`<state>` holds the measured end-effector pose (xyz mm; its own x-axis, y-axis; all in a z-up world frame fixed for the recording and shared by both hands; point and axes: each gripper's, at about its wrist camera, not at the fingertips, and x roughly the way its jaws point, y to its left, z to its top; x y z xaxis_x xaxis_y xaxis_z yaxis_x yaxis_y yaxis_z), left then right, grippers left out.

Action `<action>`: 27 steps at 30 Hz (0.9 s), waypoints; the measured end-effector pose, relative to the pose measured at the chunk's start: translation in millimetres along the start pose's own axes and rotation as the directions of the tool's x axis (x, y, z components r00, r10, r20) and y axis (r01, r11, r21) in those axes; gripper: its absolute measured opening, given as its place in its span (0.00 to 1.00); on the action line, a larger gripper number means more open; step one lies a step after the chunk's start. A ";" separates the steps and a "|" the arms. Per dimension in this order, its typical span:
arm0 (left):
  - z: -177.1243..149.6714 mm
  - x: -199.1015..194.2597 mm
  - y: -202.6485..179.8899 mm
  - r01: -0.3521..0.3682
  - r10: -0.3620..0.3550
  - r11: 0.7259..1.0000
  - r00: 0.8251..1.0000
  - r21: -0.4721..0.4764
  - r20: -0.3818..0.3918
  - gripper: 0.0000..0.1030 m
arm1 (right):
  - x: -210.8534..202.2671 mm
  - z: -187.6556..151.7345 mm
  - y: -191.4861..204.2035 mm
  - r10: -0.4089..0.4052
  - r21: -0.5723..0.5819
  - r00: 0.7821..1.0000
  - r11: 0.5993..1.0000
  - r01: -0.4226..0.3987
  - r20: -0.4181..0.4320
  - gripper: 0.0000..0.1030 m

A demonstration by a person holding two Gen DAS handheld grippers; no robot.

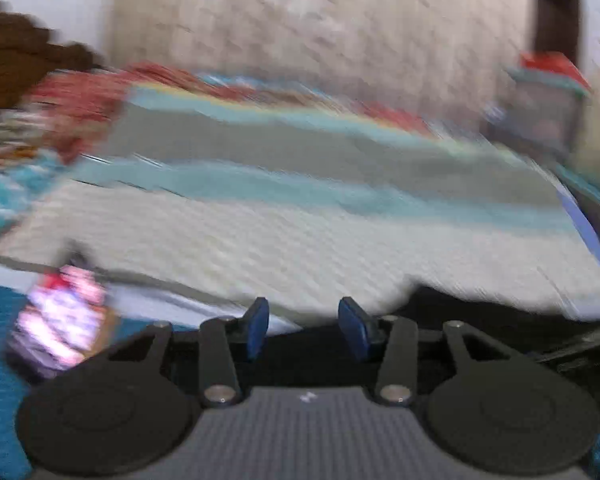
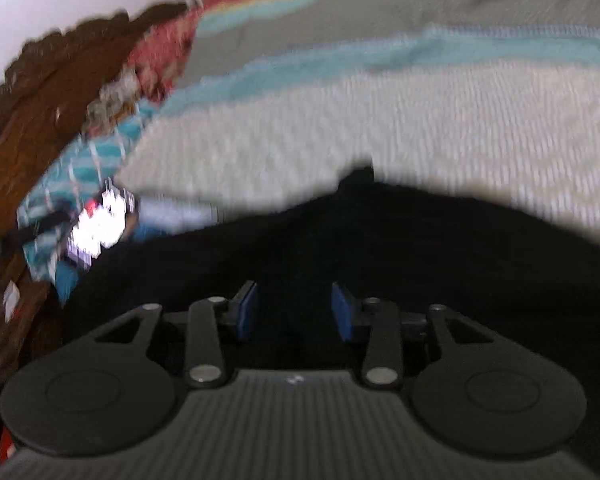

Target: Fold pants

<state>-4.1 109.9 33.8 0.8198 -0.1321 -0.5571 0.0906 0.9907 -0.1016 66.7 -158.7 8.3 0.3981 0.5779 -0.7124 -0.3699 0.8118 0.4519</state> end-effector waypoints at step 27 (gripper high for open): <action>-8.2 92.1 -210.9 0.252 -0.165 0.941 0.925 0.226 -0.343 0.41 | -255.2 -110.5 -238.8 -0.543 0.451 0.762 0.812 0.369 0.354 0.54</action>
<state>47.6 -111.4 -2.8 0.5496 -0.2972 -0.7808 0.4193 0.9065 -0.0499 -39.3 -509.3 22.9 0.8012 0.0291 -0.5976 0.2251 0.9107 0.3462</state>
